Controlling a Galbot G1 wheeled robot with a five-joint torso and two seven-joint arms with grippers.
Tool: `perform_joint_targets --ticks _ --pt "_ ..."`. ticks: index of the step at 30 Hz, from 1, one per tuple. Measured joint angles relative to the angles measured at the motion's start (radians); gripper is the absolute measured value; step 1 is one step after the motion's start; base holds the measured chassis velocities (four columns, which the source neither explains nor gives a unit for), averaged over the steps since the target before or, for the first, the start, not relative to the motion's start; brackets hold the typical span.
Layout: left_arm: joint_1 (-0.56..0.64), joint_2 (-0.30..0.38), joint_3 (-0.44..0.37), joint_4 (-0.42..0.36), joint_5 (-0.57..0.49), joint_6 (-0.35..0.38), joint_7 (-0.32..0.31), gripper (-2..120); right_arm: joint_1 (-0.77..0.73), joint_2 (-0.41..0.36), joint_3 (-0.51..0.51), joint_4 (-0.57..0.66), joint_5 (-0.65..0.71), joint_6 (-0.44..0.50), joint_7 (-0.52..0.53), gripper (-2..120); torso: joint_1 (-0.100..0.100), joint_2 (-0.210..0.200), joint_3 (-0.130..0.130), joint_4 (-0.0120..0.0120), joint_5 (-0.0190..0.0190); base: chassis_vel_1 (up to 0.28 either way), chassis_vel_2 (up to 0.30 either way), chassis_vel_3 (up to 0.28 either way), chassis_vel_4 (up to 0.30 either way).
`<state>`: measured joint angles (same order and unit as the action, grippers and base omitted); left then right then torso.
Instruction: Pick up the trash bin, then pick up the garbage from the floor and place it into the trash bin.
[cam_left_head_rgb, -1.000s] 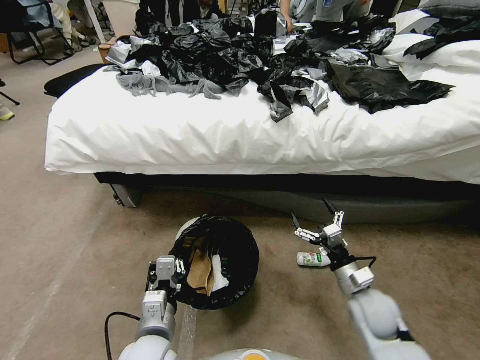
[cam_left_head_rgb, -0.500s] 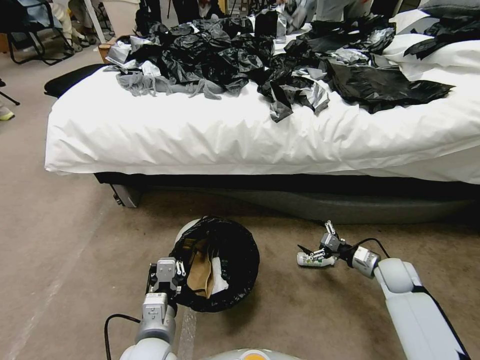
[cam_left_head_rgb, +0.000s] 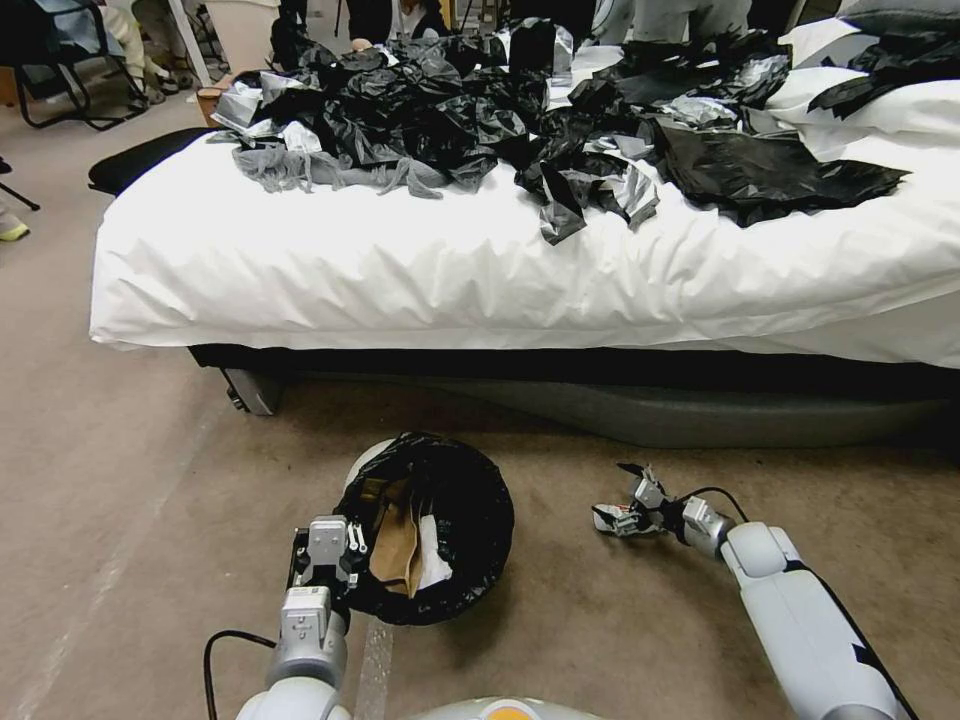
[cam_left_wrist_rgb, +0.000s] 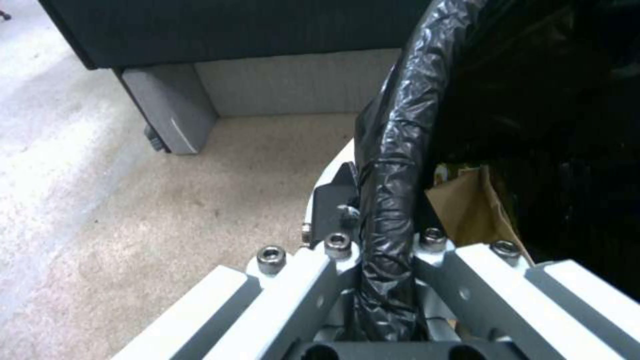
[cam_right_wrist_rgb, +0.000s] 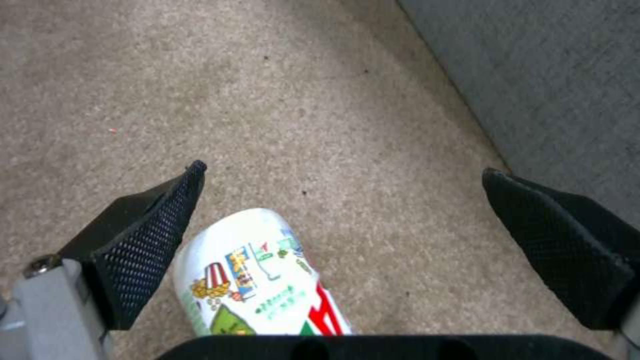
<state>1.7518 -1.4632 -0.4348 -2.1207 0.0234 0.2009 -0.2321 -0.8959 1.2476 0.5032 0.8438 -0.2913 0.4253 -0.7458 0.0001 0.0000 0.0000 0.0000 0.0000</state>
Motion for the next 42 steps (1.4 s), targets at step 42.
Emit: perform_joint_targets --ticks 42 --pt "0.044 -0.003 -0.007 -0.031 0.018 -0.007 -0.002 0 0.026 0.019 -0.008 -0.183 0.112 -0.032 0.087 60 0.000 0.000 0.000 0.0001 -0.0001 0.000 0.000 0.000 0.000"
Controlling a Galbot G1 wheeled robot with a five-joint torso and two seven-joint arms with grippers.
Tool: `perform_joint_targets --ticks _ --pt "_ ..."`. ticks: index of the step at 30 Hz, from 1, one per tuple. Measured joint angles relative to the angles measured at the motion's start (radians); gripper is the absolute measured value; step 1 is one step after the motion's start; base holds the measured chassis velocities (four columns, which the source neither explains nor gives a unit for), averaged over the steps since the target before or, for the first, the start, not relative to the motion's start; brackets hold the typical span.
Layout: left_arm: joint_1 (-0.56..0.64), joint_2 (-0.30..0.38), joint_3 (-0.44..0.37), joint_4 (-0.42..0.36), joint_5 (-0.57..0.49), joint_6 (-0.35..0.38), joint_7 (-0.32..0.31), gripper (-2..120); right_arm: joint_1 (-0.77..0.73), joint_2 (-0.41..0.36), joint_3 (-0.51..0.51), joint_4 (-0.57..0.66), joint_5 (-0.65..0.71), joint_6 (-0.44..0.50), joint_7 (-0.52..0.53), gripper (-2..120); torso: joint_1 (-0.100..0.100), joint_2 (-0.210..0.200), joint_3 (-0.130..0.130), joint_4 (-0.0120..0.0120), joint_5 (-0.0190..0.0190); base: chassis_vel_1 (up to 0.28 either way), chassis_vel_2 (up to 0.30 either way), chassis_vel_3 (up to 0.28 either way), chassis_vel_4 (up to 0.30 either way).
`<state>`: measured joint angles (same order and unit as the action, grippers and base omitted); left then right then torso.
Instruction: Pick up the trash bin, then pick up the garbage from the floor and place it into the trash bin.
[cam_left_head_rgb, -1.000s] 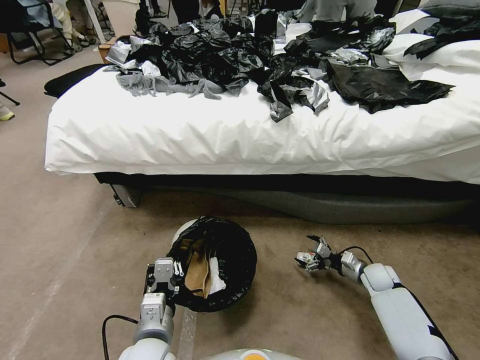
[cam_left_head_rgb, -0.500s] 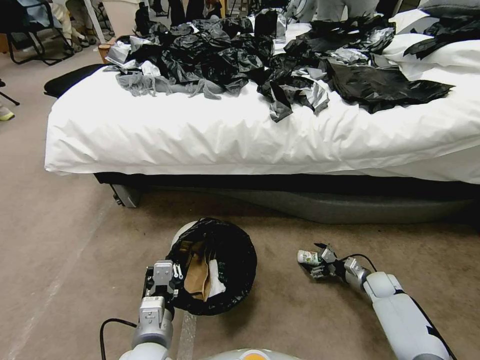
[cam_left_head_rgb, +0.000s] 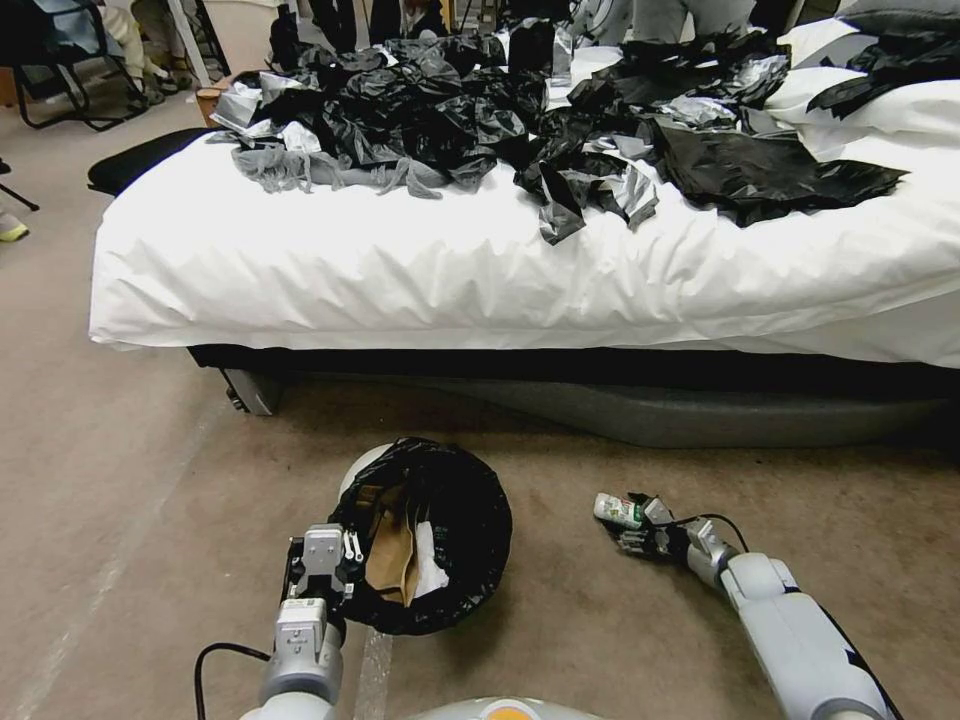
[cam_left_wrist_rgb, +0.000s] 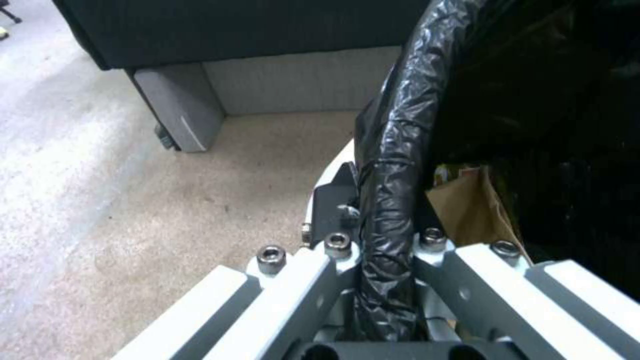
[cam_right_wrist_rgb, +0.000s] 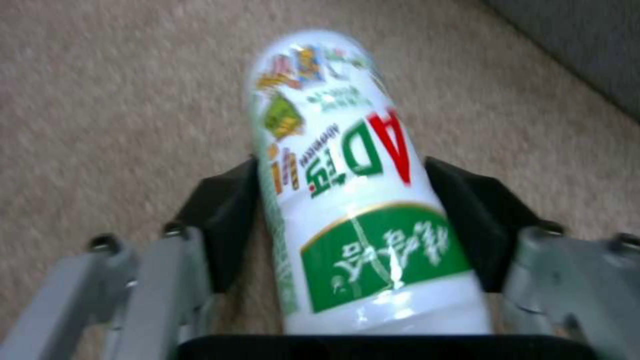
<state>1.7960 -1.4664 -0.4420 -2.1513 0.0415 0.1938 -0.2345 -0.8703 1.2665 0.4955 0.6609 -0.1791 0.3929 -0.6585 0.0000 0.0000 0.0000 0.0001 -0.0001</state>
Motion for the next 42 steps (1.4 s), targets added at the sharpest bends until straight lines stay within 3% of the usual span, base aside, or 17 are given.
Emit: perform_joint_targets --ticks 3,12,20,23,24,26,27,29,30,32,33,35,36,39,42 --pt "-0.003 0.001 0.000 -0.001 -0.001 0.000 0.000 0 -0.009 0.003 -0.006 0.016 0.016 -0.001 0.004 45 0.000 0.000 0.000 -0.0001 0.0001 0.000 0.000 0.000 0.000" --pt "-0.007 0.002 0.002 -0.001 -0.005 0.000 0.000 0 -0.030 -0.002 -0.009 0.047 0.068 -0.001 0.006 28 0.000 0.000 0.000 -0.0001 0.0001 0.000 0.000 0.000 0.000" --pt "-0.017 -0.001 0.013 0.011 -0.001 -0.001 0.001 0 -0.079 -0.008 -0.040 0.159 0.200 -0.002 0.050 26 0.000 0.000 0.000 -0.0001 0.0000 0.000 0.000 0.000 0.000" --pt "-0.018 0.004 0.015 0.012 -0.001 0.000 0.002 0 -0.136 -0.012 -0.077 0.311 0.300 -0.013 0.089 26 0.000 0.000 0.000 0.0000 0.0000 0.000 0.000 0.000 0.000" --pt "-0.018 0.004 0.015 0.012 -0.001 0.000 0.002 0 -0.136 -0.012 -0.077 0.311 0.300 -0.013 0.089 26 0.000 0.000 0.000 0.0000 0.0000 0.000 0.000 0.000 0.000" --pt "-0.022 0.008 0.016 0.013 -0.001 0.000 0.003 0 -0.178 -0.012 -0.095 0.461 0.343 -0.004 0.108 25 0.000 0.000 0.000 -0.0003 0.0001 0.000 0.000 0.000 0.000" --pt "-0.022 0.008 0.016 0.013 -0.001 0.000 0.003 0 -0.178 -0.012 -0.095 0.461 0.343 -0.004 0.108 25 0.000 0.000 0.000 -0.0003 0.0001 0.000 0.000 0.000 0.000" --pt "-0.024 0.010 0.019 0.014 -0.002 0.000 0.003 0 -0.215 -0.012 -0.119 0.620 0.365 0.003 0.130 25 0.000 0.000 0.000 0.0002 -0.0002 0.000 0.000 0.000 0.000" --pt "-0.024 0.010 0.019 0.014 -0.002 0.000 0.003 0 -0.215 -0.012 -0.119 0.620 0.365 0.003 0.130 25 0.000 0.000 0.000 0.0002 -0.0002 0.000 0.000 0.000 0.000" --pt "-0.026 0.012 0.023 0.020 -0.004 0.001 0.004 0 -0.261 -0.013 -0.156 0.785 0.402 0.002 0.141 25 0.000 0.000 0.000 0.0001 -0.0002 0.000 0.000 0.000 0.000" --pt "-0.026 0.012 0.023 0.020 -0.004 0.001 0.004 0 -0.261 -0.013 -0.156 0.785 0.402 0.002 0.141 25 0.000 0.000 0.000 0.0001 -0.0002 0.000 0.000 0.000 0.000" --pt "-0.026 0.013 0.027 0.022 -0.006 0.001 0.006 0 -0.317 -0.015 -0.198 0.958 0.420 -0.012 0.141 25 0.000 0.000 0.000 0.0001 -0.0001 0.000 0.000 0.000 0.000" --pt "-0.026 0.013 0.027 0.022 -0.006 0.001 0.006 0 -0.317 -0.015 -0.198 0.958 0.420 -0.012 0.141 25 0.000 0.000 0.000 0.0001 -0.0001 0.000 0.000 0.000 0.000" --pt "-0.033 0.012 0.031 0.022 -0.010 0.001 0.007 0 -0.406 -0.029 -0.274 1.113 0.406 -0.020 0.137 25 0.000 0.000 0.000 -0.0003 0.0000 0.000 0.000 0.000 0.000" --pt "-0.039 0.013 0.032 0.024 -0.012 0.002 0.007 0 -0.450 -0.036 -0.316 1.159 0.381 -0.020 0.136 25 0.000 0.000 0.000 -0.0003 0.0000 0.000 0.000 0.000 0.000"
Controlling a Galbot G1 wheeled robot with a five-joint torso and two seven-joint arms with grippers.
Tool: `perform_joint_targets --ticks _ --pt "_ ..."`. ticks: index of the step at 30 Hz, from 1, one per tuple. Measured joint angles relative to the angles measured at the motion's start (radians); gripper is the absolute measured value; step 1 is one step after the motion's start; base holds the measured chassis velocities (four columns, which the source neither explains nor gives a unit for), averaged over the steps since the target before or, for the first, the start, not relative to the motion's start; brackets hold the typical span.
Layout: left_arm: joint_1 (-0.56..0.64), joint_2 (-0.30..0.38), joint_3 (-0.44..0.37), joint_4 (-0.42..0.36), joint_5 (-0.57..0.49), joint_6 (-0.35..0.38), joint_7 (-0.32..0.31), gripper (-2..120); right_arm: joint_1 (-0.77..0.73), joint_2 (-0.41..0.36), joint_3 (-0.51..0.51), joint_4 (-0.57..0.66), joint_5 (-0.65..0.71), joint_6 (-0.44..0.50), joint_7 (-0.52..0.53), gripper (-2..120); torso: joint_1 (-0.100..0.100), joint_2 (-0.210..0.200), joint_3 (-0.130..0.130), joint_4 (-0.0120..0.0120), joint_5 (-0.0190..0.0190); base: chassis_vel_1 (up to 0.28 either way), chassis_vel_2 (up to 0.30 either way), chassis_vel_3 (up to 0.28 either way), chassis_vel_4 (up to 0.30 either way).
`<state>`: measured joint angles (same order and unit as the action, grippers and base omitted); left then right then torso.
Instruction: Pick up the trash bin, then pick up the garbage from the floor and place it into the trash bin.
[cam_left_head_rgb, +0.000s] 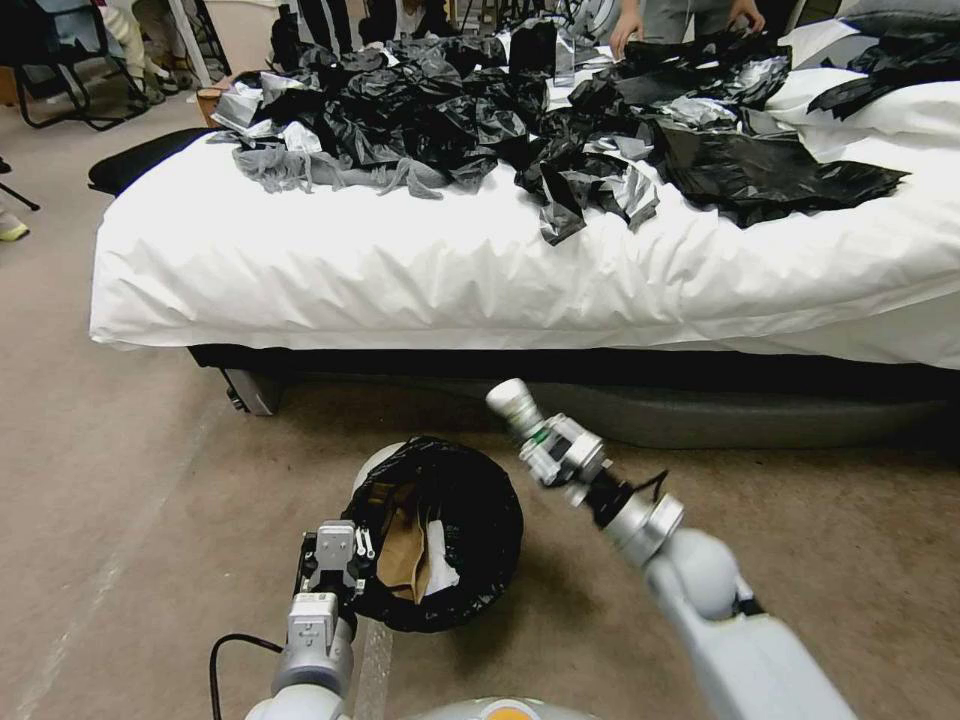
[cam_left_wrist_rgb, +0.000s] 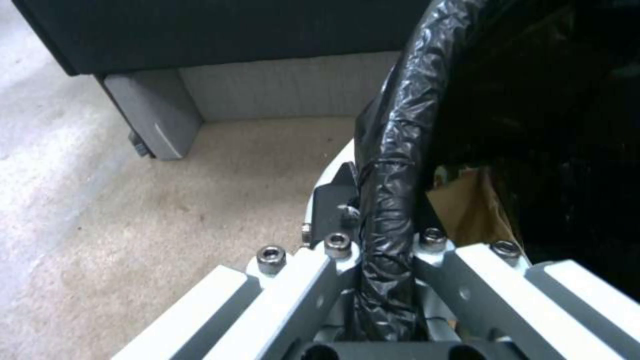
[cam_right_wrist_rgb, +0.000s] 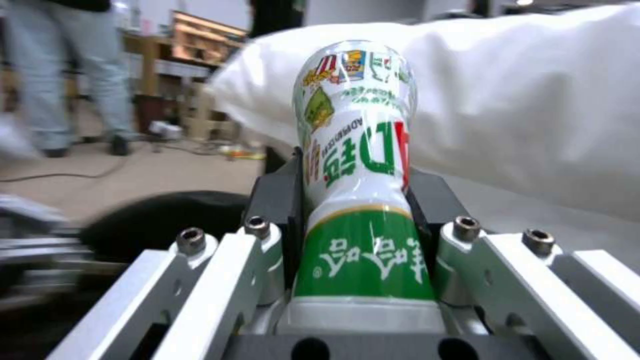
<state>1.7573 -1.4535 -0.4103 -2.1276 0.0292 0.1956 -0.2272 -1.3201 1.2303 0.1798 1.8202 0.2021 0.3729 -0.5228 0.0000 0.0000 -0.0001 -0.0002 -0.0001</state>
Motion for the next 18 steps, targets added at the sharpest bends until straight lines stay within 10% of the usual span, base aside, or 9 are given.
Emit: perform_joint_targets --ticks 18 --pt "-0.006 0.002 0.016 0.004 0.006 0.002 0.001 0 0.012 0.026 -0.097 -0.167 -0.124 0.002 0.069 34 0.000 0.000 0.000 0.0002 0.0001 0.000 0.000 0.000 0.000"
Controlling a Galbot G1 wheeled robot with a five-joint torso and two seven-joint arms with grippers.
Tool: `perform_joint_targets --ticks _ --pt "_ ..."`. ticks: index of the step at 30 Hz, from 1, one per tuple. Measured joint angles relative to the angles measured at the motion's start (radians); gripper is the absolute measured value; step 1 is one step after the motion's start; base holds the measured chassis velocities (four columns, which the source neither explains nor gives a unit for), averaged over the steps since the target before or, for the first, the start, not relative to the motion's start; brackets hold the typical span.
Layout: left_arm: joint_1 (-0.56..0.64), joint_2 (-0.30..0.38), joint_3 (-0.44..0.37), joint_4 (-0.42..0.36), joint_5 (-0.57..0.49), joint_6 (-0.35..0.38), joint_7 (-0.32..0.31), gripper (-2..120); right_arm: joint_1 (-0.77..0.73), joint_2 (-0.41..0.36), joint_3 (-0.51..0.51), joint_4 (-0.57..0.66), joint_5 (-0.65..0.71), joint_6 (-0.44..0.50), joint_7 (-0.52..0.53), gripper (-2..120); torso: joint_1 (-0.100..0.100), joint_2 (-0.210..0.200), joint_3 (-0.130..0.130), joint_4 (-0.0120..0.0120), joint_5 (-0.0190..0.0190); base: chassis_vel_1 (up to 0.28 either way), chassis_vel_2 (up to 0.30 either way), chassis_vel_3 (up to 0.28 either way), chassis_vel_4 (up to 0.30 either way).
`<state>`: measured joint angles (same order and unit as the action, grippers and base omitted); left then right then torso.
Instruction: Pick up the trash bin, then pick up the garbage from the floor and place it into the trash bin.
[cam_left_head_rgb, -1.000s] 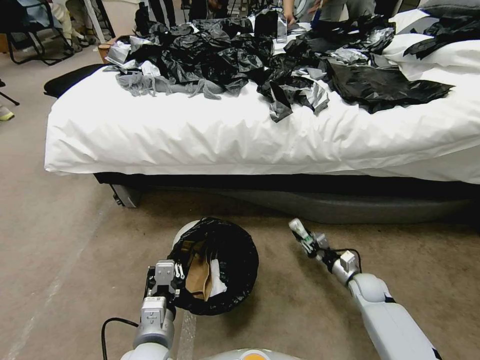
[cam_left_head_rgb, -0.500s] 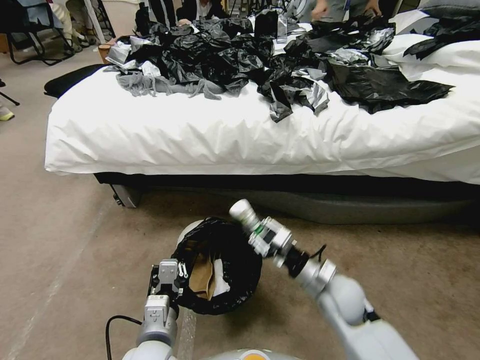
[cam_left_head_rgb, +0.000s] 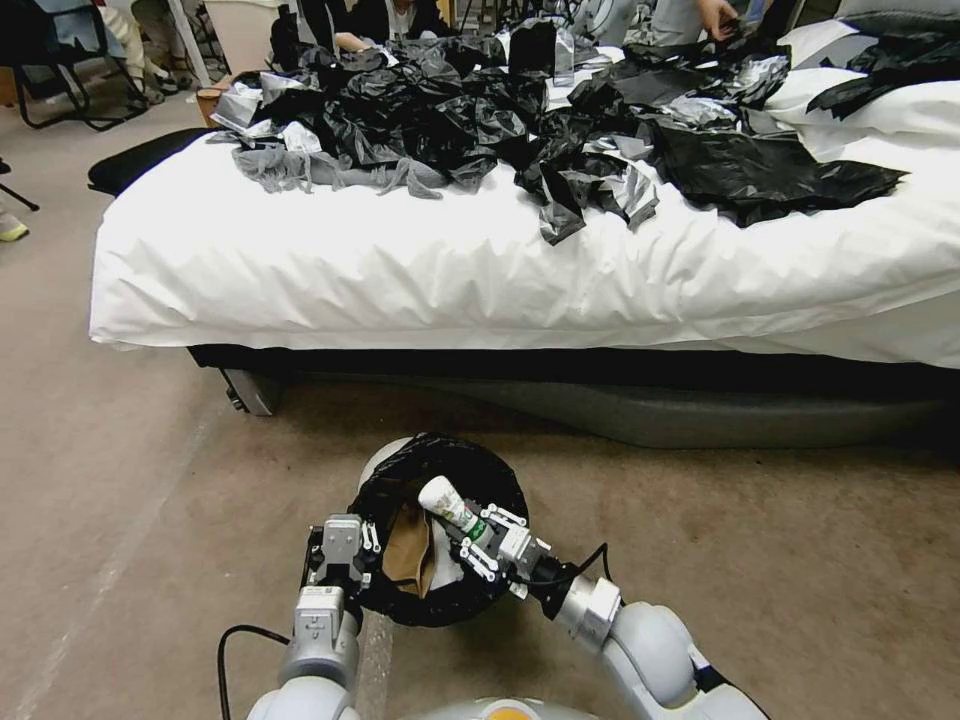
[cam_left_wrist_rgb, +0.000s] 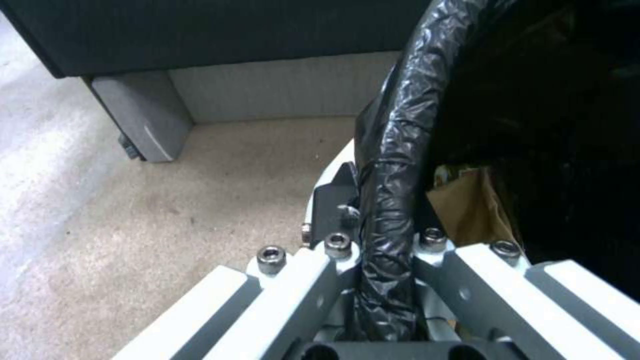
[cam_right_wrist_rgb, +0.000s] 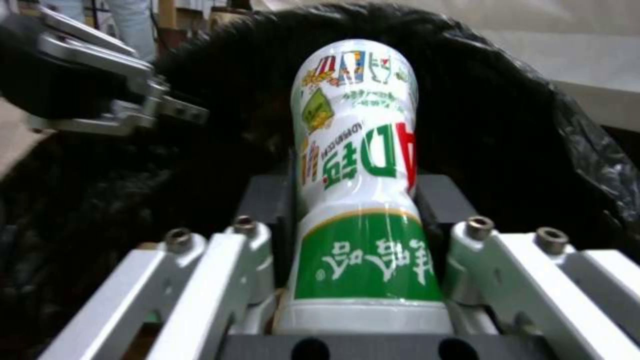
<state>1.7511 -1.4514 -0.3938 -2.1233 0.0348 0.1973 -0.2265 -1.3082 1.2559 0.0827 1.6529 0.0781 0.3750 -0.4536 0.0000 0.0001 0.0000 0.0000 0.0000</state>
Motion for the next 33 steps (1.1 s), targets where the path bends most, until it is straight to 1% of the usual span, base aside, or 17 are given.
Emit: perform_joint_targets --ticks 2,4,5,7,8,11,12,15,16,19,23,25,26,28,29,32,33 --pt "0.001 0.000 0.001 -0.001 0.001 0.000 0.000 0 0.002 0.000 -0.001 -0.001 0.001 -0.002 0.003 36 0.000 0.000 0.000 0.0000 0.0000 0.000 0.000 0.000 0.000" --pt "0.006 -0.003 0.005 -0.005 0.006 0.000 0.000 0 0.020 0.004 -0.003 -0.010 0.003 -0.013 0.016 51 0.000 0.000 0.000 0.0000 0.0000 0.000 0.000 0.000 0.000" --pt "0.006 -0.003 0.005 -0.005 0.006 0.000 0.000 0 0.020 0.004 -0.003 -0.010 0.003 -0.013 0.016 51 0.000 0.000 0.000 0.0000 0.0000 0.000 0.000 0.000 0.000" --pt "0.013 -0.005 0.007 -0.006 0.009 0.000 0.001 0 0.025 0.005 -0.003 -0.011 0.005 -0.017 0.019 61 0.000 0.000 0.000 0.0000 0.0000 0.000 0.000 0.000 0.000" --pt "0.013 -0.005 0.007 -0.006 0.009 0.000 0.001 0 0.025 0.005 -0.003 -0.011 0.005 -0.017 0.019 61 0.000 0.000 0.000 0.0000 0.0000 0.000 0.000 0.000 0.000" --pt "0.021 -0.004 0.008 -0.007 0.012 -0.001 0.001 0 0.025 0.000 0.001 -0.008 0.006 -0.019 0.020 75 0.000 0.000 0.000 0.0001 0.0000 0.000 0.000 0.000 0.000" --pt "0.021 -0.004 0.008 -0.007 0.012 -0.001 0.001 0 0.025 0.000 0.001 -0.008 0.006 -0.019 0.020 75 0.000 0.000 0.000 0.0001 0.0000 0.000 0.000 0.000 0.000" --pt "0.021 -0.004 0.008 -0.010 0.013 -0.002 0.002 0 0.024 -0.002 0.009 0.006 0.006 -0.019 0.020 89 0.000 0.000 0.000 0.0000 0.0000 0.000 0.000 0.000 0.000" --pt "0.021 -0.004 0.008 -0.010 0.013 -0.002 0.002 0 0.024 -0.002 0.009 0.006 0.006 -0.019 0.020 89 0.000 0.000 0.000 0.0000 0.0000 0.000 0.000 0.000 0.000" --pt "0.019 -0.005 0.008 -0.009 0.015 -0.003 0.003 0 0.017 -0.001 0.015 0.035 0.005 -0.014 0.025 99 0.000 0.000 0.000 0.0001 0.0000 0.000 0.000 0.000 0.000" --pt "0.019 -0.003 0.007 -0.005 0.017 -0.004 0.003 0 0.004 0.001 0.022 0.086 0.000 0.001 0.051 100 0.000 0.000 0.000 0.0000 -0.0002 0.000 0.000 0.000 0.000" --pt "0.016 -0.002 0.004 -0.002 0.017 -0.003 0.003 0 -0.015 0.010 0.034 0.158 -0.013 0.014 0.103 100 0.000 0.000 0.000 0.0002 0.0002 0.000 0.000 0.000 0.000" --pt "0.016 -0.002 0.004 -0.002 0.017 -0.003 0.003 0 -0.015 0.010 0.034 0.158 -0.013 0.014 0.103 100 0.000 0.000 0.000 0.0002 0.0002 0.000 0.000 0.000 0.000" --pt "0.011 0.001 0.000 0.003 0.014 -0.003 0.004 0 -0.049 0.018 0.060 0.249 -0.017 0.013 0.158 100 0.000 0.000 0.000 -0.0001 0.0000 0.000 0.000 0.000 0.000" --pt "0.011 0.001 0.000 0.003 0.014 -0.003 0.004 0 -0.049 0.018 0.060 0.249 -0.017 0.013 0.158 100 0.000 0.000 0.000 -0.0001 0.0000 0.000 0.000 0.000 0.000" --pt "0.001 0.005 -0.006 0.012 0.007 0.000 0.003 0 -0.139 0.047 0.126 0.410 -0.065 0.000 0.258 100 0.000 0.000 0.000 0.0000 -0.0001 0.000 0.000 0.000 0.000" --pt "0.001 0.005 -0.006 0.012 0.007 0.000 0.003 0 -0.139 0.047 0.126 0.410 -0.065 0.000 0.258 100 0.000 0.000 0.000 0.0000 -0.0001 0.000 0.000 0.000 0.000"
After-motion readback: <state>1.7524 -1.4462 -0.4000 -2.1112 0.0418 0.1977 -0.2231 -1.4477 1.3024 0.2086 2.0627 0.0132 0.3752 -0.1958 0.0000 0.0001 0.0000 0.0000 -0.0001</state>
